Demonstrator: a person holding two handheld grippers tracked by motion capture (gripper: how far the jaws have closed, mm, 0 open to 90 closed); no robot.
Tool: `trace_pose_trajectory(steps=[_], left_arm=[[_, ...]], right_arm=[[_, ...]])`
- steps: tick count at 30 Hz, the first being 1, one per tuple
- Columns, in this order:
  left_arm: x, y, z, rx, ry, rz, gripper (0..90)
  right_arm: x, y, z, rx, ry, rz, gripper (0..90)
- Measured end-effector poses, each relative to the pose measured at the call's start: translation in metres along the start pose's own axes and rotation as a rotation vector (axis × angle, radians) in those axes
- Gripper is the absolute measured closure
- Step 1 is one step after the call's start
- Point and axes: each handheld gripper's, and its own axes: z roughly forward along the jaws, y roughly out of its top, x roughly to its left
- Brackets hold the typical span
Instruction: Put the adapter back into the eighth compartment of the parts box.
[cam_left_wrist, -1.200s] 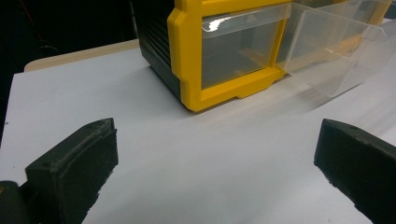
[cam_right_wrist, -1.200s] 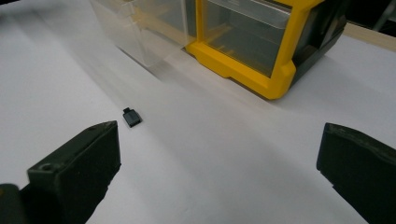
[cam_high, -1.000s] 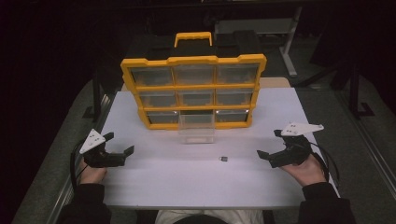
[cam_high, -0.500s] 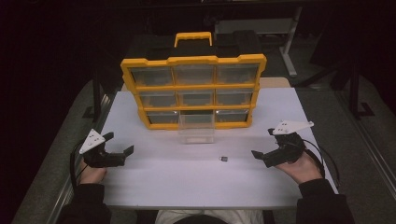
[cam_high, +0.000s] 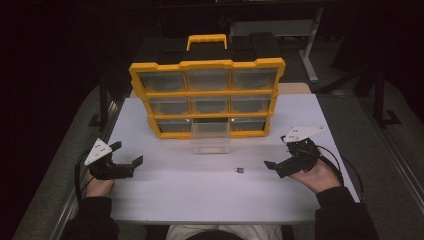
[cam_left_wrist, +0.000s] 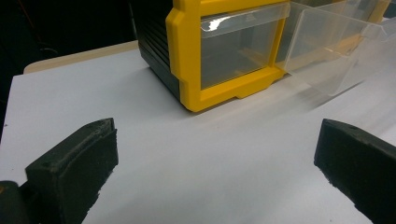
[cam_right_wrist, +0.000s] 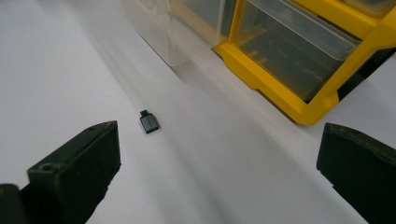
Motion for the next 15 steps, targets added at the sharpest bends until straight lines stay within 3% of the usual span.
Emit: trace_pose_trajectory(steps=[15], left_arm=[[-0.001, -0.001, 0.001, 0.003, 0.005, 0.007, 0.0]], right_arm=[[0.007, 0.012, 0.012, 0.049, 0.025, -0.049, 0.0]])
